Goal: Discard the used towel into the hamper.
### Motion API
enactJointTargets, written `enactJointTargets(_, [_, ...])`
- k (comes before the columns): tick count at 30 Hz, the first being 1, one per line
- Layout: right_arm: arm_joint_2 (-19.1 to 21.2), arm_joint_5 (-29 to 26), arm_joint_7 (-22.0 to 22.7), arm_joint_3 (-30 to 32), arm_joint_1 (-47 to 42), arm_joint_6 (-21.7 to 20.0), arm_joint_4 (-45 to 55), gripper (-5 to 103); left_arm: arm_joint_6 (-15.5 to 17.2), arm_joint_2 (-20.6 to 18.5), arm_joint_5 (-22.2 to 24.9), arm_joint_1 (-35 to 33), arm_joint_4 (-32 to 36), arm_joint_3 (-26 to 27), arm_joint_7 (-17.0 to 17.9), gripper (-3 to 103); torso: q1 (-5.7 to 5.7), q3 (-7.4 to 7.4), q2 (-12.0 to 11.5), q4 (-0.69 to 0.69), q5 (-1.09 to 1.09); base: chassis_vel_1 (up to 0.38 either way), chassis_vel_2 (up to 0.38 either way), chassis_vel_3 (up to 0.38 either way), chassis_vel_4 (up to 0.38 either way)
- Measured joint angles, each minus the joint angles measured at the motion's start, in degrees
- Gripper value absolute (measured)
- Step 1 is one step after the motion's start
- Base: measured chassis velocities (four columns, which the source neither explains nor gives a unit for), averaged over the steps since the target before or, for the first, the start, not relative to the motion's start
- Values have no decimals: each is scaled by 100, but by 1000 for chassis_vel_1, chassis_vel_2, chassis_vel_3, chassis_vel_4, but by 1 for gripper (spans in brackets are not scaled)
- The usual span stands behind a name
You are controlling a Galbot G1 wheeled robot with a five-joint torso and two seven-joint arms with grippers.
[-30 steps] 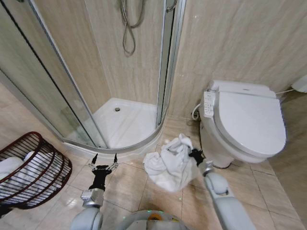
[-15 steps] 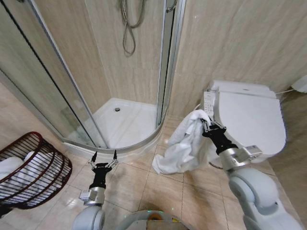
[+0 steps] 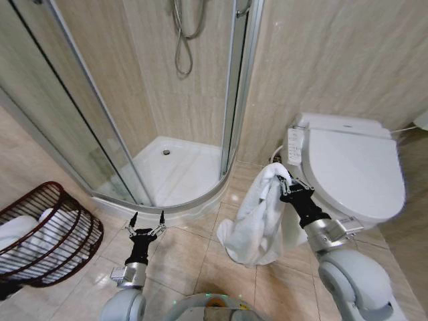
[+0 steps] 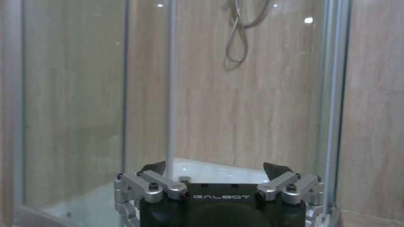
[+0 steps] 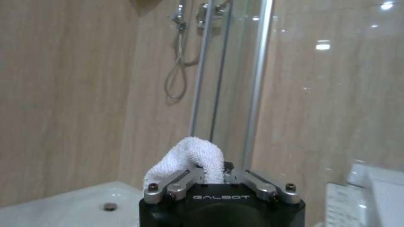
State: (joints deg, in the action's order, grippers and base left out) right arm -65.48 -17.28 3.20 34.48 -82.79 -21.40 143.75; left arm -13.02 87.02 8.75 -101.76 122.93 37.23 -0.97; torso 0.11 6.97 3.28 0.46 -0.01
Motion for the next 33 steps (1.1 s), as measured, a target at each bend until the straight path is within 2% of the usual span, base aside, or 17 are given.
enactJointTargets(17, [-42,56,-50,-70,27,77,-39,6,6,37,-120,3,2,21,-70,100,0,1,0,0,1,124,121,59,70])
enactJointTargets(27, [-83,109,-56,-137,10,110,-44,6,16,68,-157,20,2,9,-91,100,0,0,-1,0,1,295,306,-50,-51])
enactJointTargets(32, [-166,332,-135,-287,-140,197,-46,6,14,73,-161,30,-3,13,-100,100,0,0,-1,1,-3,370,393,-130,-126])
enactJointTargets(33, [-183,368,-153,-322,-187,240,-46,6,8,73,-165,36,-2,13,-101,100,0,0,-1,1,4,361,355,-112,-130])
